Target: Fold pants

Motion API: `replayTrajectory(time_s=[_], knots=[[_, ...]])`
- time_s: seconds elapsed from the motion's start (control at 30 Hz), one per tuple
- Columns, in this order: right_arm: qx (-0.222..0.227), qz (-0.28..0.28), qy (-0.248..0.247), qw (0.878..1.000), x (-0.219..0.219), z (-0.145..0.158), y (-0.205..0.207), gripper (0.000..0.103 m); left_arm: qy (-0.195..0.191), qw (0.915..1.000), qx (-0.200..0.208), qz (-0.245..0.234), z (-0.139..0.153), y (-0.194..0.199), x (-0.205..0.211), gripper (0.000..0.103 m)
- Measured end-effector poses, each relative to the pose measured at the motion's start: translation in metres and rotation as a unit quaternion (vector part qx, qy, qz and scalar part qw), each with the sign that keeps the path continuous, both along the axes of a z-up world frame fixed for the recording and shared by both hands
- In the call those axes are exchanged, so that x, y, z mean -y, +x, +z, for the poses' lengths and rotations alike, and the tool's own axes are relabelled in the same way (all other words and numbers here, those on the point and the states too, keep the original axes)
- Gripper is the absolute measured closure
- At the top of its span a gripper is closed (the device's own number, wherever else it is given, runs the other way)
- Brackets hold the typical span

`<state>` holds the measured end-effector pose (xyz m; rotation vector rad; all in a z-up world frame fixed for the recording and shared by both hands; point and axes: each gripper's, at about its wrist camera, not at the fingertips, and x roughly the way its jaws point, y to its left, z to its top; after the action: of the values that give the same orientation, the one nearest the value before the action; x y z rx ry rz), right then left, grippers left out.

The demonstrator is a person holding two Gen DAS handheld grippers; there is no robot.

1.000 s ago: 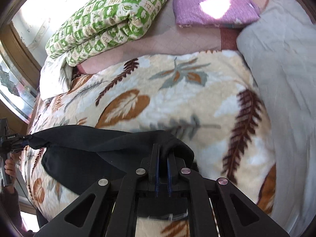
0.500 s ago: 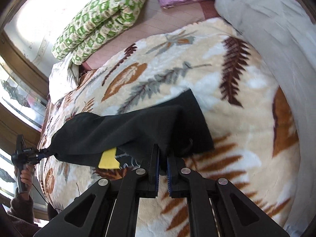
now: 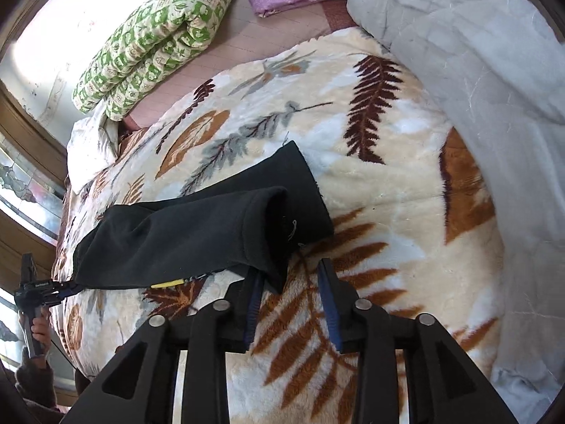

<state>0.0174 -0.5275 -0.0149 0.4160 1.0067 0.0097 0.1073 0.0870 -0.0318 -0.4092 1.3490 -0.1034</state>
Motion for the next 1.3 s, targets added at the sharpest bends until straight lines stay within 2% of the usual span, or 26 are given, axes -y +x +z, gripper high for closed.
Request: replayTrajectory(time_s=[0.03, 0.17, 0.23, 0.3, 0.4, 0.43, 0.47, 0.53, 0.63, 0.77, 0.87, 0.93, 1.03, 1.1, 1.2, 1.3], knots=[[-0.001, 0.001, -0.008, 1.000, 0.000, 0.004, -0.002, 0.066, 0.000, 1.0000, -0.002, -0.004, 0.002, -0.002, -0.001, 0.057], [0.011, -0.001, -0.024, 1.000, 0.004, 0.026, -0.016, 0.061, 0.005, 0.9999, 0.008, -0.012, 0.016, -0.010, -0.011, 0.056], [0.022, -0.018, -0.007, 1.000, 0.011, 0.038, -0.024, 0.058, 0.021, 0.9986, 0.038, -0.030, 0.035, -0.016, -0.009, 0.056], [0.030, -0.034, 0.022, 0.999, 0.018, 0.047, -0.029, 0.050, 0.046, 0.9952, 0.067, -0.055, 0.054, -0.017, 0.002, 0.056], [0.011, -0.055, 0.047, 0.997, 0.020, 0.051, -0.021, 0.046, 0.073, 0.9848, 0.104, -0.118, 0.083, -0.012, 0.040, 0.051], [0.002, -0.063, 0.055, 0.996, 0.020, 0.050, -0.017, 0.046, 0.078, 0.9813, 0.110, -0.138, 0.089, -0.008, 0.054, 0.044], [-0.013, -0.073, 0.073, 0.995, 0.021, 0.046, -0.010, 0.046, 0.078, 0.9772, 0.114, -0.161, 0.095, -0.002, 0.074, 0.042], [-0.035, -0.080, 0.104, 0.991, 0.019, 0.039, 0.001, 0.046, 0.075, 0.9700, 0.117, -0.199, 0.101, 0.010, 0.111, 0.041], [-0.048, -0.090, 0.121, 0.987, 0.018, 0.028, 0.020, 0.046, 0.066, 0.9576, 0.108, -0.258, 0.106, 0.031, 0.169, 0.041], [-0.069, -0.085, 0.130, 0.985, 0.013, 0.011, 0.044, 0.046, 0.065, 0.9373, 0.075, -0.334, 0.098, 0.057, 0.239, 0.041], [-0.072, -0.077, 0.149, 0.983, 0.011, 0.003, 0.053, 0.046, 0.076, 0.9199, 0.055, -0.381, 0.087, 0.072, 0.274, 0.042], [-0.069, -0.072, 0.164, 0.981, 0.008, -0.001, 0.055, 0.046, 0.080, 0.9145, 0.038, -0.395, 0.078, 0.081, 0.288, 0.041], [-0.068, -0.067, 0.175, 0.980, 0.006, -0.005, 0.057, 0.046, 0.099, 0.9128, 0.023, -0.396, 0.071, 0.093, 0.292, 0.042], [-0.068, -0.061, 0.182, 0.979, 0.006, -0.006, 0.058, 0.046, 0.106, 0.9182, 0.037, -0.380, 0.076, 0.099, 0.276, 0.041], [-0.068, -0.049, 0.187, 0.979, 0.005, -0.007, 0.060, 0.046, 0.127, 0.9312, 0.050, -0.338, 0.083, 0.109, 0.225, 0.041], [-0.072, -0.045, 0.181, 0.980, 0.005, -0.010, 0.064, 0.045, 0.144, 0.9493, 0.032, -0.278, 0.077, 0.122, 0.160, 0.041]])
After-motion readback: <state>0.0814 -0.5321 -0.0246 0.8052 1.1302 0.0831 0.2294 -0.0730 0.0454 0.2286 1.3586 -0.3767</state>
